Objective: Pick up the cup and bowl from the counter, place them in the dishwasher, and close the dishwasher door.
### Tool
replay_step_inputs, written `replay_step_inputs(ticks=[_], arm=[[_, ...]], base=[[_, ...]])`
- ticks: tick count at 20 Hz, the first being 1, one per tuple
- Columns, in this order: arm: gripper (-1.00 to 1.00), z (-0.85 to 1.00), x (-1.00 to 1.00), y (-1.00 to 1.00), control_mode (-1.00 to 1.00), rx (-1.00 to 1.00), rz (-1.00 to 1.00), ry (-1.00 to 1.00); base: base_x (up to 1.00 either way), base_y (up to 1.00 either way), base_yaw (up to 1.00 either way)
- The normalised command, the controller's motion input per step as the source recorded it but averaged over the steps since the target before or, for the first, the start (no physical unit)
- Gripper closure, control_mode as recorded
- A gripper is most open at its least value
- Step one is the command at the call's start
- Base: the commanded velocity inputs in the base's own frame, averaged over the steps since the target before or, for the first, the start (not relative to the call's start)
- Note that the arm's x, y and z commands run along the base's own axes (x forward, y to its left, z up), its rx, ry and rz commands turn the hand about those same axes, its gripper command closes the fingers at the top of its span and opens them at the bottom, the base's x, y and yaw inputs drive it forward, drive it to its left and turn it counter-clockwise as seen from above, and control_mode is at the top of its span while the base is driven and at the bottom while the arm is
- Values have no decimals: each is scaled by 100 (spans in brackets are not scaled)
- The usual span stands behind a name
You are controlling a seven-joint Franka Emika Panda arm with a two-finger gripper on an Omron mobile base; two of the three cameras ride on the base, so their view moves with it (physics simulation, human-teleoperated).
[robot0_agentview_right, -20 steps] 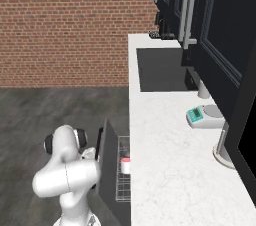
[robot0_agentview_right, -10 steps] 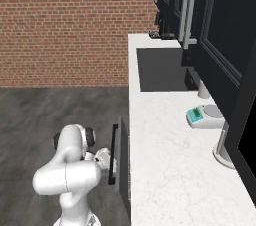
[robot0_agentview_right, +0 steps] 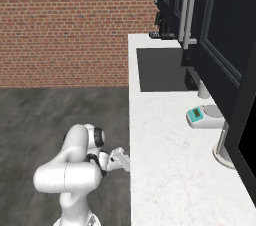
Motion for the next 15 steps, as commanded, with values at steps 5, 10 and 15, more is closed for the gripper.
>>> replay_step_inputs(ticks=[5, 10, 15], arm=[[-100, 0, 8, -100, -100, 0, -3, 3], [-100, 12, 6, -100, -100, 5, -3, 11], [-100, 29, 0, -100, -100, 38, 0, 9]], base=[[0, 0, 0], [0, 0, 0], [0, 0, 0]])
